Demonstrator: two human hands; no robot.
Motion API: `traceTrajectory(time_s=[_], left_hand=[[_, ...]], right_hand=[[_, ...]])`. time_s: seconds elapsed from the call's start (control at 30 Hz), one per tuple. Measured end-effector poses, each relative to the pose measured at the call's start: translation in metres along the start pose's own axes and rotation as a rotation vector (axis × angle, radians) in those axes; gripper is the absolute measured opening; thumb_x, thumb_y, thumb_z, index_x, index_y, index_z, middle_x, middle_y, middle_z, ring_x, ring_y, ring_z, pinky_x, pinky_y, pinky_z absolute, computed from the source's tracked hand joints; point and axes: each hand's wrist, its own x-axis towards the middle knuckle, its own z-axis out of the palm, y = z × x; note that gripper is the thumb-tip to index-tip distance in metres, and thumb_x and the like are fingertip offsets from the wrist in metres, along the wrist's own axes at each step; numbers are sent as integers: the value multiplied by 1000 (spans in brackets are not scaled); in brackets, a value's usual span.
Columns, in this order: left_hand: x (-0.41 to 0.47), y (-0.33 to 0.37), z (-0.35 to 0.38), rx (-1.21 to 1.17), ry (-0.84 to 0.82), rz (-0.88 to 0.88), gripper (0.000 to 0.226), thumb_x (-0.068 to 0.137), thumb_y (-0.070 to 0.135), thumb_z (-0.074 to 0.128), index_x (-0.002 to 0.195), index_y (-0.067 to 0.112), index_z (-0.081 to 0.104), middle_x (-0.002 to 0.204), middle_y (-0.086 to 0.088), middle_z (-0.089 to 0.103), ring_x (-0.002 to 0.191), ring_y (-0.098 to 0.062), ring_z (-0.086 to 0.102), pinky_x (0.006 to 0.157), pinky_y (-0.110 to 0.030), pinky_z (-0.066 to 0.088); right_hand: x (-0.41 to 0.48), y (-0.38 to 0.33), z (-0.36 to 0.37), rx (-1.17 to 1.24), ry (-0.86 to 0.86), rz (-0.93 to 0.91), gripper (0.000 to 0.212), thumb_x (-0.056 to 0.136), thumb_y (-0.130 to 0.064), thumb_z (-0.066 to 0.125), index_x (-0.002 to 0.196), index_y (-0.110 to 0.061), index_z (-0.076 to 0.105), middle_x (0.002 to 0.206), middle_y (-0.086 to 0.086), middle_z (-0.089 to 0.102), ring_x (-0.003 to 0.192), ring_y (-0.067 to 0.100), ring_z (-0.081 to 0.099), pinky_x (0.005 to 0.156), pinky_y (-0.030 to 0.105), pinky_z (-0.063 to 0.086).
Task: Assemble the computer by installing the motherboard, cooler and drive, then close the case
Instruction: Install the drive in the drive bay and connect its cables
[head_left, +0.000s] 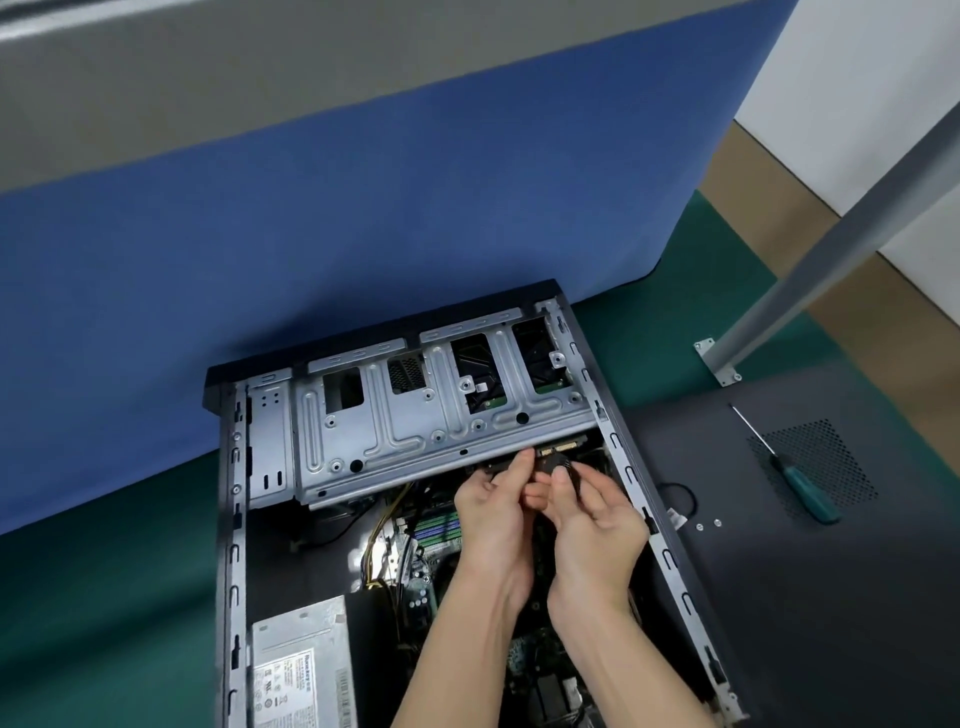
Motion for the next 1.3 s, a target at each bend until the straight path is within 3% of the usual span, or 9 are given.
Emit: traceTrajectory(time_s=[0.13,0.3,0.43,0.5,0.6,0.73,0.9,1.17,1.3], left_hand=[[-1,1,-2,-3,-57,-27,29,85,7,66,108,2,49,92,-23,56,77,-26,59,78,-34,52],[1,-1,-3,-44,-67,-36,25,85,3,65,105,-1,52,92,-23,57,85,-29,60,94,-41,48],[4,-1,-2,-49,-30,-58,26,83,7,69,103,0,53,92,-24,61,79,-25,63,81,-35,53],[6,-2,-2,-40,11,-61,27,83,8,69,102,2,50,96,-26,60,81,-27,62,82,-38,51],[8,-2,0,-27,32,-63,26,84,7,68,97,6,45,96,-26,57,76,-26,59,75,-36,50],[9,-2,-2,-43,37,-71,24,85,5,67,80,9,44,86,-22,59,67,-22,58,70,-34,48],[11,-2,-2,-35,23,-71,22,85,6,67,83,8,46,76,-17,60,58,-17,59,57,-27,50],[13,-5,-3,-14,19,-44,27,85,8,67,97,8,43,91,-23,57,67,-20,55,66,-31,47],[14,-6,-3,0,15,-27,25,85,8,67,88,9,43,74,-13,55,61,-16,54,65,-31,47]], right_hand=[[2,6,2,-56,69,-107,17,91,3,59,107,-1,61,71,4,74,67,20,72,68,24,58],[0,11,6,-175,117,-238,22,94,-3,58,115,-1,62,73,-2,75,72,20,74,89,43,54],[-1,12,7,-168,128,-250,21,94,-3,58,114,2,59,75,-7,74,73,20,74,79,37,58],[-2,13,7,-159,135,-242,20,94,-5,58,113,1,58,76,-7,74,72,20,74,77,35,58],[-3,12,9,-132,155,-238,18,93,-4,58,111,0,57,73,3,74,71,21,74,71,31,60],[-4,12,14,-98,174,-219,17,94,-3,57,111,0,55,83,13,71,72,21,73,72,31,60],[-5,12,14,-95,173,-210,12,94,-2,56,105,-6,54,88,17,70,74,22,73,73,31,59],[-3,12,14,-126,151,-241,11,94,-2,55,105,-5,53,84,13,69,71,20,73,70,29,59],[-1,13,13,-117,147,-239,15,94,-3,57,108,-1,53,84,14,69,70,22,73,68,29,59]])
